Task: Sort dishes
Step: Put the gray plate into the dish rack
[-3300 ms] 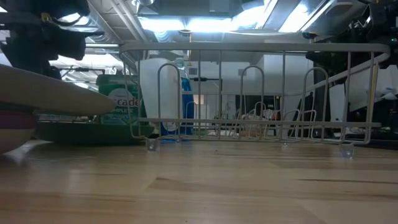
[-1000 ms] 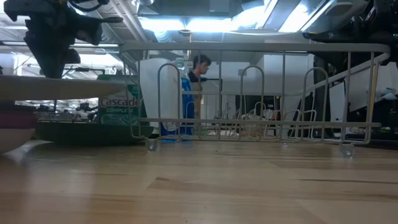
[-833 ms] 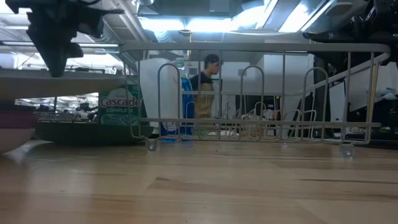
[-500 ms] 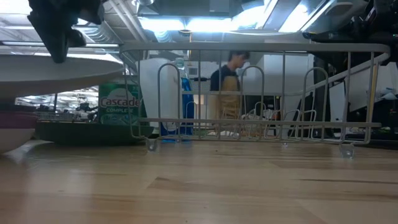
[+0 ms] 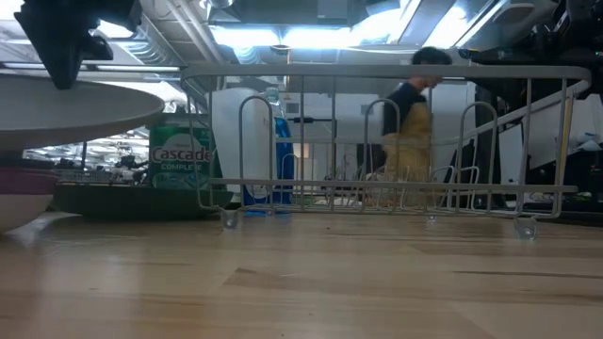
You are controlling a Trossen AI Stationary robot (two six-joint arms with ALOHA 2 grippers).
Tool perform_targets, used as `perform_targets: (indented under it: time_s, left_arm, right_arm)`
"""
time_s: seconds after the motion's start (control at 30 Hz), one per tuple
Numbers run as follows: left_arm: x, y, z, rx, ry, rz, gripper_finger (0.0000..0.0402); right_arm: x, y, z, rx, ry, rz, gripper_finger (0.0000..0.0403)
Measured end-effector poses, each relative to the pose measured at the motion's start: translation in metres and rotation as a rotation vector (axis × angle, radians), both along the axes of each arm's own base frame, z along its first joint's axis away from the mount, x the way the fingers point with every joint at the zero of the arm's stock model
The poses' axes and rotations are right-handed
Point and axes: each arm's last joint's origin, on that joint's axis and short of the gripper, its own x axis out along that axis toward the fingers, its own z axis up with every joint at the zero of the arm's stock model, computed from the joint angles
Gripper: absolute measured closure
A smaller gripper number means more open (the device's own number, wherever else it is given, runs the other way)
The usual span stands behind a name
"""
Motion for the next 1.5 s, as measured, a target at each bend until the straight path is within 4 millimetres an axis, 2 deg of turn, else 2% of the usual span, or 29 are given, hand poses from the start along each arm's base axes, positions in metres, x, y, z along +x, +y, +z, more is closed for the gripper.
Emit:
perform_targets:
  time_s: [0.3,0.67,0.9,1.2,1.5]
  left_arm:
    - [-0.002,-0.009,0.001,0.017,-0.016,0.017,0.0401]
    - [0.000,-0.017,0.038,0.069,-0.170,-0.045,0.0401]
    - [0.000,-0.021,0.041,0.086,-0.190,-0.085,0.0401]
    - [0.013,-0.023,0.047,0.130,-0.353,-0.112,0.0401]
    - [0.030,-0.027,0.059,0.155,-0.562,-0.161,0.0401]
  right_arm:
    - [0.000,0.000,0.000,0.000,-0.001,0.000,0.0255]
    - [0.000,0.000,0.000,0.033,-0.009,0.006,0.0255]
    - [0.000,0.000,0.000,0.034,-0.011,0.006,0.0255]
    - [0.002,0.000,0.010,0.091,-0.120,0.027,0.0255]
    - [0.014,-0.002,0.010,0.104,-0.096,0.041,0.0255]
